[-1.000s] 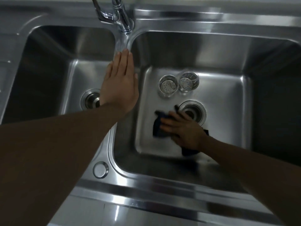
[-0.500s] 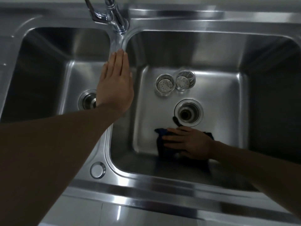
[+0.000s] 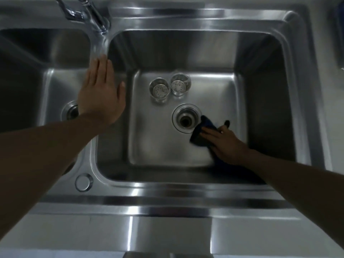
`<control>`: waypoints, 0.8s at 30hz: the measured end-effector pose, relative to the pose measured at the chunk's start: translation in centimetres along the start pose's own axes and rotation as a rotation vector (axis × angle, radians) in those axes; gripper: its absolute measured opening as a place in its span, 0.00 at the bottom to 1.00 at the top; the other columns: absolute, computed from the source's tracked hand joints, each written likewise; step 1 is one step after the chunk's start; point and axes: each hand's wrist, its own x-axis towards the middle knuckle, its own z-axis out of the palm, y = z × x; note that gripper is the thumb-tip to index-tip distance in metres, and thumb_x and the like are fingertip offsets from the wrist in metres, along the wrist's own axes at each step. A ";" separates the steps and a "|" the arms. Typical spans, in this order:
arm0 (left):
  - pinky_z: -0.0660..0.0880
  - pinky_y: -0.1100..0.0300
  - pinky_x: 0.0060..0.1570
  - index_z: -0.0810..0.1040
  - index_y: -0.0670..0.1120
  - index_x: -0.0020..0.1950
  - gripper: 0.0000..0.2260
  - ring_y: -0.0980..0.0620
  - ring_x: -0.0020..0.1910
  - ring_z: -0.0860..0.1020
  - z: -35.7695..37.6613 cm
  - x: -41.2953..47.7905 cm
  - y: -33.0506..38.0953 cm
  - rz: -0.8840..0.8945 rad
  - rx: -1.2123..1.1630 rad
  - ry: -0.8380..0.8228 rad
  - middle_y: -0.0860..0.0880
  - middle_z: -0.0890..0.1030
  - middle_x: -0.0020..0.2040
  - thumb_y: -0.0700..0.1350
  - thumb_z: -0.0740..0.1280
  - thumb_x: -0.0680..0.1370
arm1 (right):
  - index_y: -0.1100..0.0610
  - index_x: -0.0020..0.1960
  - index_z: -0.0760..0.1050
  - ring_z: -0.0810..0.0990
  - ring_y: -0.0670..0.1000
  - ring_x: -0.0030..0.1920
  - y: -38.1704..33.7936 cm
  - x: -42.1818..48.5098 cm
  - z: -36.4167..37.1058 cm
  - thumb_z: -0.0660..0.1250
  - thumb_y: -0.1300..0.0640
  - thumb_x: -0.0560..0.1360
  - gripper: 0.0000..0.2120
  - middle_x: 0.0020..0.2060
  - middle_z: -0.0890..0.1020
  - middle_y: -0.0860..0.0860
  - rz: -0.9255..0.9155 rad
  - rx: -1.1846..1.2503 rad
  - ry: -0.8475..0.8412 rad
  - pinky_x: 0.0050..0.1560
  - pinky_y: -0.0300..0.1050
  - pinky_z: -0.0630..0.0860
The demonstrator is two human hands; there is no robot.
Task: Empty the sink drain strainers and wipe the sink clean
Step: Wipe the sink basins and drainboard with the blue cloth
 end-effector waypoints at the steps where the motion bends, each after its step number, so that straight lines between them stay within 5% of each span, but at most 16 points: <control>1: 0.51 0.47 0.79 0.54 0.34 0.79 0.29 0.39 0.80 0.51 -0.1 -0.3 0.2 -0.003 -0.029 -0.009 0.36 0.54 0.80 0.51 0.53 0.84 | 0.55 0.75 0.68 0.71 0.62 0.57 -0.3 -0.2 -0.1 0.64 0.58 0.80 0.23 0.77 0.66 0.52 -0.081 0.015 -0.075 0.55 0.55 0.72; 9: 0.48 0.48 0.79 0.56 0.37 0.79 0.31 0.42 0.81 0.51 -0.8 -7.4 3.7 -0.016 -0.174 -0.099 0.39 0.56 0.80 0.54 0.50 0.82 | 0.49 0.75 0.69 0.76 0.57 0.66 -7.2 4.0 -0.8 0.62 0.56 0.82 0.22 0.71 0.75 0.51 -0.130 0.301 -0.505 0.68 0.48 0.69; 13: 0.45 0.50 0.79 0.53 0.39 0.80 0.29 0.44 0.81 0.48 -1.1 -11.5 3.5 0.030 -0.130 -0.153 0.41 0.53 0.81 0.53 0.50 0.83 | 0.44 0.72 0.72 0.78 0.51 0.56 -11.2 6.8 -1.2 0.61 0.54 0.82 0.20 0.63 0.80 0.51 -0.046 0.429 -0.629 0.58 0.45 0.71; 15: 0.46 0.49 0.79 0.53 0.39 0.81 0.29 0.45 0.81 0.47 -1.3 -13.0 2.9 0.014 -0.083 -0.149 0.42 0.52 0.81 0.53 0.49 0.83 | 0.42 0.72 0.72 0.78 0.51 0.58 -11.1 6.9 -1.5 0.60 0.51 0.82 0.19 0.64 0.79 0.51 -0.052 0.453 -0.650 0.62 0.46 0.72; 19: 0.48 0.47 0.79 0.50 0.39 0.81 0.29 0.47 0.81 0.45 -1.4 -14.4 1.8 -0.060 -0.078 -0.124 0.42 0.49 0.82 0.52 0.48 0.84 | 0.45 0.77 0.65 0.75 0.53 0.59 -9.4 4.6 -0.7 0.58 0.53 0.84 0.22 0.66 0.78 0.54 -0.199 0.277 -0.587 0.62 0.44 0.69; 24: 0.49 0.48 0.79 0.48 0.40 0.81 0.29 0.49 0.81 0.46 -0.8 -13.9 2.0 -0.113 -0.112 -0.071 0.43 0.49 0.82 0.53 0.49 0.85 | 0.39 0.79 0.54 0.64 0.57 0.67 -8.8 6.1 0.0 0.53 0.47 0.84 0.24 0.78 0.58 0.42 -0.469 -0.178 -0.411 0.61 0.52 0.61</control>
